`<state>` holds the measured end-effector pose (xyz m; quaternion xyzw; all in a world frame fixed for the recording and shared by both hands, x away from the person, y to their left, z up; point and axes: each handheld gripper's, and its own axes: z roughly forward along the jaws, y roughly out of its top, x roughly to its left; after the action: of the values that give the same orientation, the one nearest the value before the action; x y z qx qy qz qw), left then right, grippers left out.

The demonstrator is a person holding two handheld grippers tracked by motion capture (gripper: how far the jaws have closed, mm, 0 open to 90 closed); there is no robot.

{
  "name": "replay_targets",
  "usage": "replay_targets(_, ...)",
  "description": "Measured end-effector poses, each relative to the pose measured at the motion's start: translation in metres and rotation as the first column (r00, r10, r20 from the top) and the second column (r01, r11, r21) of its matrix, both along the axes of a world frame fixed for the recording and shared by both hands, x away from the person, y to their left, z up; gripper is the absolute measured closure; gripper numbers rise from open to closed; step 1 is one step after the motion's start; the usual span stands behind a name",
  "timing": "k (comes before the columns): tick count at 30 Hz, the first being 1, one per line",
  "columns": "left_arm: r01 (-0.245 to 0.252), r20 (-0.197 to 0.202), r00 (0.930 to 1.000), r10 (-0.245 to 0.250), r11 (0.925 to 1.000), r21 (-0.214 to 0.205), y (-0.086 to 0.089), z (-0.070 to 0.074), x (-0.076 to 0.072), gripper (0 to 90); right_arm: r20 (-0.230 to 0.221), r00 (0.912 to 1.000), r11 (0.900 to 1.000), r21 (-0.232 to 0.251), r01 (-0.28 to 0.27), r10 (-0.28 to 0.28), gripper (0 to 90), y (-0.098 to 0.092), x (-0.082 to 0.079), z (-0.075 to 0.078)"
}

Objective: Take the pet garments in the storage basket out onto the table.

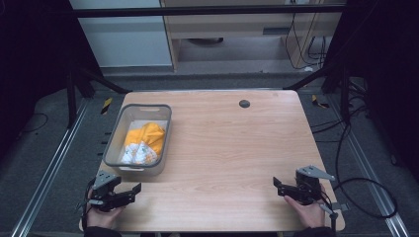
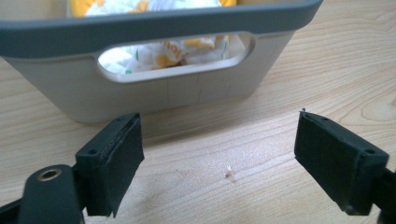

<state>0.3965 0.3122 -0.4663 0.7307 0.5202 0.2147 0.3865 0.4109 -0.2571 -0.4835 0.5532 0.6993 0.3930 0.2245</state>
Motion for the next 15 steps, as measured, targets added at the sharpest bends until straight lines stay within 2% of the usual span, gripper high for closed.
replay_targets(7,0.01,0.017,0.9998,-0.01,0.9999,0.008,-0.0039,0.0044,-0.0032,17.3,0.021,0.9996,0.9997,-0.013,-0.019,0.019,10.6,0.003,-0.0004,0.0005)
replay_targets(15,0.027,0.031,0.9992,-0.027,0.9996,0.014,-0.0063,0.0096,-0.0055,18.0,0.018,0.9996,0.9995,-0.024,-0.021,0.021,10.8,0.0031,-0.0006,-0.0008)
